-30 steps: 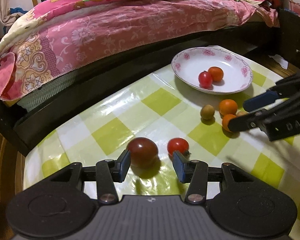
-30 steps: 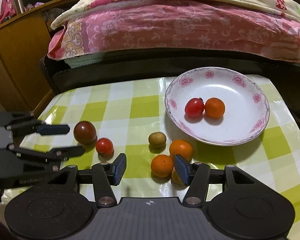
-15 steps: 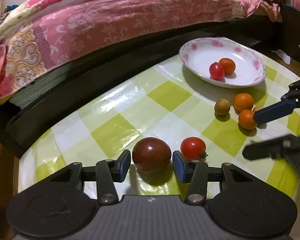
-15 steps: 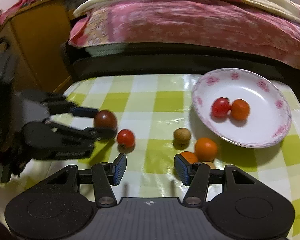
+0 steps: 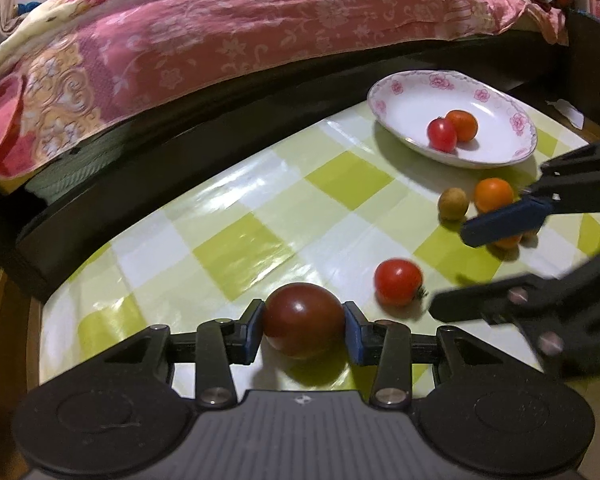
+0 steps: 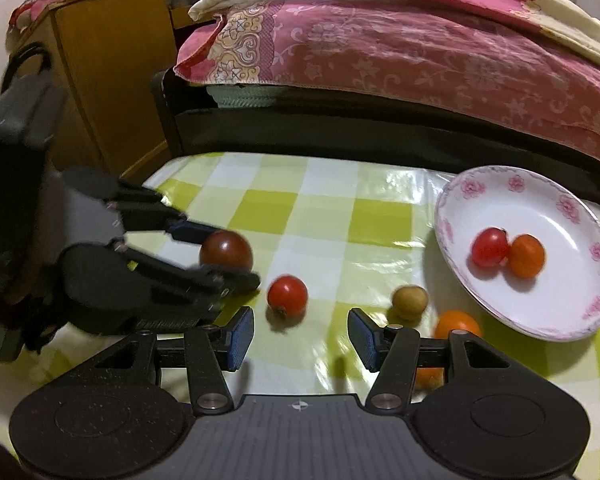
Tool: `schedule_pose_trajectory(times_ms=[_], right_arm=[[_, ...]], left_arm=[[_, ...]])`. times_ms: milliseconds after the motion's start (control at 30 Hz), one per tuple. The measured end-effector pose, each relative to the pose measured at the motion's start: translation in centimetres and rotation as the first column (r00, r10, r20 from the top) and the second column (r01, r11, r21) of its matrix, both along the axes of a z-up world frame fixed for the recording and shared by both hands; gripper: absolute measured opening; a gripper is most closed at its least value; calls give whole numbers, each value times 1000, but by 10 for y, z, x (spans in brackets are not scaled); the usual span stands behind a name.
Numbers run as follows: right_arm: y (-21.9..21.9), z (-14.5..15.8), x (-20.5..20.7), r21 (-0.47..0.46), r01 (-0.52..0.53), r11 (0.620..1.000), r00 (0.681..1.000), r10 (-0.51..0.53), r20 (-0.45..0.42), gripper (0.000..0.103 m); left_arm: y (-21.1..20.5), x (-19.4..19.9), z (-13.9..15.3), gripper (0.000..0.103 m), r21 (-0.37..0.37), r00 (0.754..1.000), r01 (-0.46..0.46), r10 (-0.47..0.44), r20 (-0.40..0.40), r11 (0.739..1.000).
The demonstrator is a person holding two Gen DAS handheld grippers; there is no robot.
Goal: Organize fruits
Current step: 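Grasp the small red tomato with the right tool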
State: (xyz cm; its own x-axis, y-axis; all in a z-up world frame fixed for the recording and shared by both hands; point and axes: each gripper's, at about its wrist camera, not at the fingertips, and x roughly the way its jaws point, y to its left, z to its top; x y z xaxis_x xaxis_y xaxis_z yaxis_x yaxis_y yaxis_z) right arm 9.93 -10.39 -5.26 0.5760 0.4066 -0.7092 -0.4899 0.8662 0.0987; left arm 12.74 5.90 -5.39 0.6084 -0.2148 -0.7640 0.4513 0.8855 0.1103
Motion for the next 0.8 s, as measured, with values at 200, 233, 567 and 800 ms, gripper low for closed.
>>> schedule_pose_trajectory(times_ms=[200,233,567,800], right_arm=[[21,-9,16,-24,-4,1000,1000,3,-15,42],[23,-11,18,-34,-2,999,1000,1,-19,39],[36,-17,25,-91,42,995,997,-48,-57,22],[4,-4,-11,-108,90,990,990,-101,-98,22]], left_arm=[[17,-2,0,49,-26,1000,-26,26,-18,999],[18,-2,0,49,-30,999,-26,26,-19,999],[15,-6,1,49,-51,999,-12,10,-32,999],[-17,-29,8,49,-88,993,105,-109,-44,991]])
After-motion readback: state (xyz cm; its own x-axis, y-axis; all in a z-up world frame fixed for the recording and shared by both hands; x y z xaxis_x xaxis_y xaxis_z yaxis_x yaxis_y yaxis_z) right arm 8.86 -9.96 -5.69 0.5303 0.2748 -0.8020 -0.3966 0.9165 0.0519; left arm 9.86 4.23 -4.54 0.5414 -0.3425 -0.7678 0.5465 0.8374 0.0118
